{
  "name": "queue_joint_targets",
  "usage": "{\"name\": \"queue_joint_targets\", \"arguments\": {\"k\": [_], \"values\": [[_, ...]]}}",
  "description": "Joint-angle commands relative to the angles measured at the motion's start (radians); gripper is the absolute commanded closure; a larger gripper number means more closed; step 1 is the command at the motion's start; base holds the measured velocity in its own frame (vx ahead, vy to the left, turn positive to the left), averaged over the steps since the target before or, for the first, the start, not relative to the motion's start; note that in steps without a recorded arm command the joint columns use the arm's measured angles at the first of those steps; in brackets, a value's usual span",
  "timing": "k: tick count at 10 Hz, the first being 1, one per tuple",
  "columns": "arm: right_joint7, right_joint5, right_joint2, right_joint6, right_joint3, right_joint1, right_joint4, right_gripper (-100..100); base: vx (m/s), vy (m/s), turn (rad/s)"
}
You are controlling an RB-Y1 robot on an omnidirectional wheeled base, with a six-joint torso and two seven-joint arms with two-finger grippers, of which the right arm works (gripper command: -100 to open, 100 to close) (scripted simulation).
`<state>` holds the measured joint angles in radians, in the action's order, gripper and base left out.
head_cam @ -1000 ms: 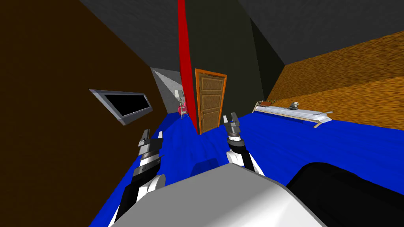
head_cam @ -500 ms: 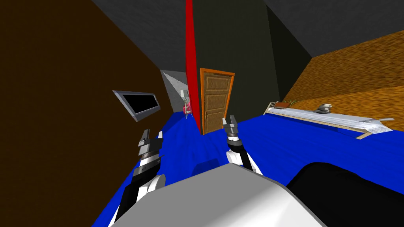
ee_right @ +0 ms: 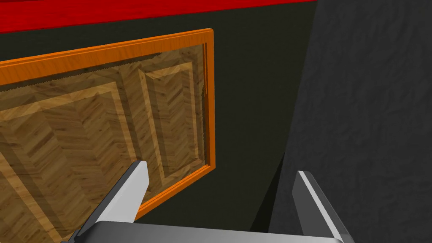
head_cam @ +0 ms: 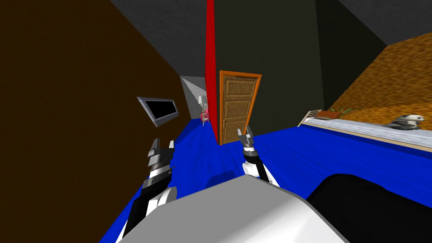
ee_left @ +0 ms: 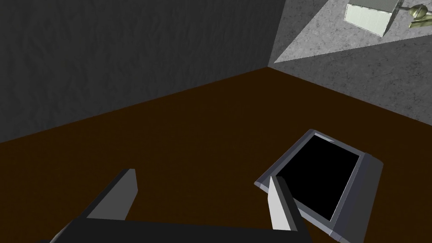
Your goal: Pull the door open
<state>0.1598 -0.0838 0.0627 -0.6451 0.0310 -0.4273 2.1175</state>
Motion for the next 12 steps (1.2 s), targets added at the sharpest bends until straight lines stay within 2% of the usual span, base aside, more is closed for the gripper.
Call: {"name": "queue_joint_targets", "arguments": {"k": [1, 12], "values": [[0.03, -0.02, 0.009, -0.006, 0.012, 0.015, -0.042, -100, 0.051, -0.059, 0.162], [0.247, -0.17, 0.06, -0.051, 0.079, 0.073, -0.318, -100, 0.054, -0.072, 0.197]]}}
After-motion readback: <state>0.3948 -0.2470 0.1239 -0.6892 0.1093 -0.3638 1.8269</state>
